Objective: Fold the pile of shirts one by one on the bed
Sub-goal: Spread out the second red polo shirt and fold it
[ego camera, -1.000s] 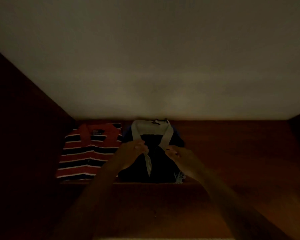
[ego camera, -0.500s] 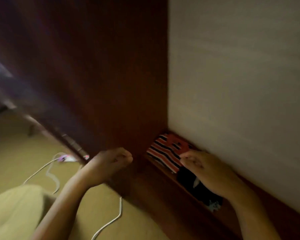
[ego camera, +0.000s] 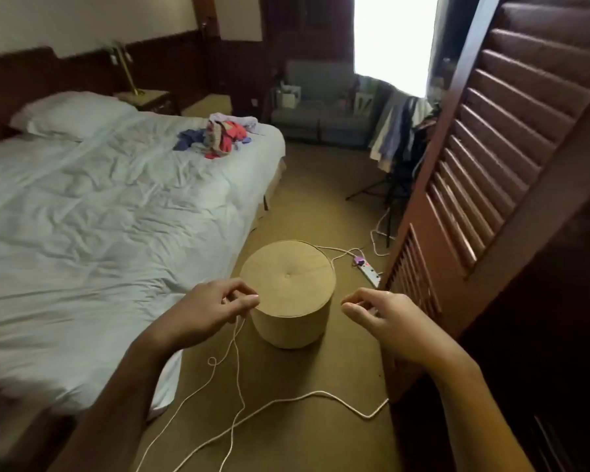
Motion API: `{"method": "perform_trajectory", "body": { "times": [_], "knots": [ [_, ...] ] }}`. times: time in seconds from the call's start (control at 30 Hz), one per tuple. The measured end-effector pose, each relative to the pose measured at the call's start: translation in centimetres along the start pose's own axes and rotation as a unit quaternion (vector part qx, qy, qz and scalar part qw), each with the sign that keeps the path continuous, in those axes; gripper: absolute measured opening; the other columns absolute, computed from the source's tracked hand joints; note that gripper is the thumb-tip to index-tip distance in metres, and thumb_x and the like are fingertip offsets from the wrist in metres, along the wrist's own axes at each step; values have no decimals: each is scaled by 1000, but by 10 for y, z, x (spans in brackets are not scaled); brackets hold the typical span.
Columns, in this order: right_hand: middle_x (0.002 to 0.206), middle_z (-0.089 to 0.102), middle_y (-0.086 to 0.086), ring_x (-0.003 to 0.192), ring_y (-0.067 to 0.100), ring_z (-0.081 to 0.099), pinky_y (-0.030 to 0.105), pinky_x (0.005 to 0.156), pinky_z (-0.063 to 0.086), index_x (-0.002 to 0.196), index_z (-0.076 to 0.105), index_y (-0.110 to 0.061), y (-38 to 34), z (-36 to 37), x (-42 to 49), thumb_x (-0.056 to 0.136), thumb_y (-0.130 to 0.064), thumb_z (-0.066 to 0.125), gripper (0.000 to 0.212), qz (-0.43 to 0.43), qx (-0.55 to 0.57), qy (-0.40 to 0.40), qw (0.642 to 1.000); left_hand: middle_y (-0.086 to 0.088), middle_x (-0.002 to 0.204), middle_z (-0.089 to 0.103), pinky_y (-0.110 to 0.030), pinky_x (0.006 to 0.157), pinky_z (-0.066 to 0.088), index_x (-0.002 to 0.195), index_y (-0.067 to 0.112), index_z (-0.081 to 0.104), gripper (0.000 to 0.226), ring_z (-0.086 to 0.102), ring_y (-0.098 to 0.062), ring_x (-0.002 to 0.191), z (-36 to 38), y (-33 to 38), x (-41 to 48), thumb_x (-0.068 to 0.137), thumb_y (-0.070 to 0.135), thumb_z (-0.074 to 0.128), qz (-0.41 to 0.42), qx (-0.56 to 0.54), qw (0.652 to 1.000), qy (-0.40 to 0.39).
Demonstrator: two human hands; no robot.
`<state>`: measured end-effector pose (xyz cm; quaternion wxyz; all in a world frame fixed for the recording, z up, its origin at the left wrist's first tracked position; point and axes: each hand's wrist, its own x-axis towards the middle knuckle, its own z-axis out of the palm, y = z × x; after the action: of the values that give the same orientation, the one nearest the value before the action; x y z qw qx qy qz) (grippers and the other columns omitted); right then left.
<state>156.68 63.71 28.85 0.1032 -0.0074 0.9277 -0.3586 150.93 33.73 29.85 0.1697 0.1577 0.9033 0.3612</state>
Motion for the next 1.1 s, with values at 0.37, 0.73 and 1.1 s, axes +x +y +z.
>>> {"method": "perform_trajectory", "body": {
  "times": [0.37, 0.73, 1.1],
  "knots": [
    [105, 67, -18, 85, -2, 58, 16, 70, 44, 112, 67, -36, -213, 108, 204, 98, -47, 53, 23, -130, -109, -102, 980, 9, 86, 72, -19, 71, 49, 98, 39, 68, 7, 64, -1, 75, -182, -189, -45, 94, 42, 64, -150, -69, 973, 163],
    [105, 68, -16, 91, 1, 63, 27, 83, 54, 112, 66, -39, -253, 129, 410, 96, -50, 54, 23, -187, -138, -145, 962, 8, 86, 73, -29, 78, 51, 97, 38, 68, 7, 68, -11, 80, -277, -280, 76, 94, 43, 64, -199, -91, 956, 193],
    [97, 65, -21, 81, 2, 64, 24, 71, 54, 109, 65, -40, -270, 106, 657, 95, -52, 54, 22, -229, -100, -206, 946, 5, 89, 73, -12, 66, 46, 99, 32, 69, 10, 67, -8, 78, -361, -305, 258, 96, 38, 62, -259, -127, 931, 225]
  ]
}}
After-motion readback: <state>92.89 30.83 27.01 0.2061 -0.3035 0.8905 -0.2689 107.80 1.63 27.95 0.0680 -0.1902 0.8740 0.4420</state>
